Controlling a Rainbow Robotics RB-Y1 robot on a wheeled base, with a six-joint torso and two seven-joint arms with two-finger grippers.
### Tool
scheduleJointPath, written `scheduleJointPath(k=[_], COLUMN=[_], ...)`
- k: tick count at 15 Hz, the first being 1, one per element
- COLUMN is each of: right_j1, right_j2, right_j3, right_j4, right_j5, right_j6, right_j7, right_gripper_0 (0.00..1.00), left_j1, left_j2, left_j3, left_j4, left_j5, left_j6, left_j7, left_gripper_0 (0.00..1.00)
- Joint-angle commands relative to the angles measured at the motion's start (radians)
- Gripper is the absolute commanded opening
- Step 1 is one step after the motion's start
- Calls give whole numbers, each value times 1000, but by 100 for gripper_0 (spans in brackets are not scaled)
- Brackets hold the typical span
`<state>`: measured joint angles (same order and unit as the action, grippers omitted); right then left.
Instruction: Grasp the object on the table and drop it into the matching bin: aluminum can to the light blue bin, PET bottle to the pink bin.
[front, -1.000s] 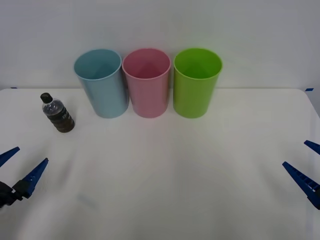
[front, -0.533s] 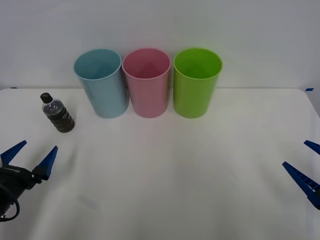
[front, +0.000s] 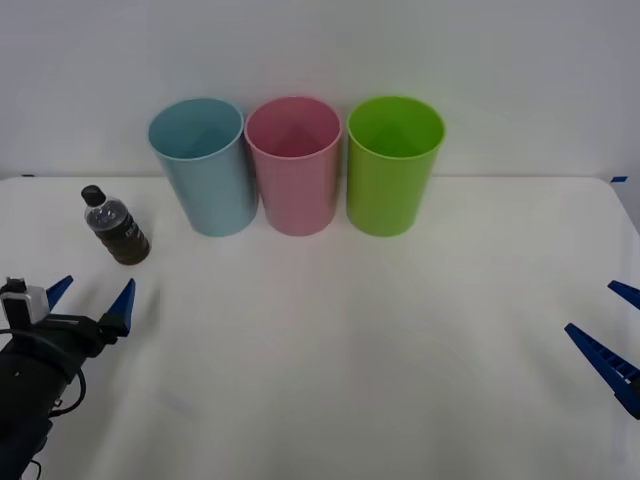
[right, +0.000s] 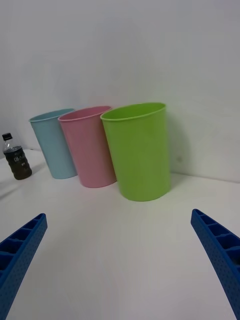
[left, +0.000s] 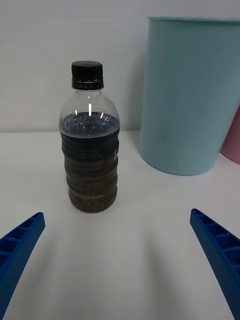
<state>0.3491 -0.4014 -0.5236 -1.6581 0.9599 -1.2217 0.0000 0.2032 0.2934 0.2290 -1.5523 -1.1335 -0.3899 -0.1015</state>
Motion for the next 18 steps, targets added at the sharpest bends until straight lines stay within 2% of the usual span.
scheduleJointPath(k=[1,7,18], right_j1=[0,0,0], right_j2=[0,0,0], right_j3=[0,0,0], right_j4=[0,0,0], right_j5=[0,0,0], right_j6=[0,0,0], right_j7=[0,0,0], right_gripper_0=[100,100,100], left_j1=[-77,-226,-436], left_j2=[0,1,0], left_j3=[0,-2,10], left_j4=[94,252,446], left_j5=[-12,-23,-66], left_j6=[2,34,146], left_j7=[2,2,-1], left_gripper_0=[100,100,100])
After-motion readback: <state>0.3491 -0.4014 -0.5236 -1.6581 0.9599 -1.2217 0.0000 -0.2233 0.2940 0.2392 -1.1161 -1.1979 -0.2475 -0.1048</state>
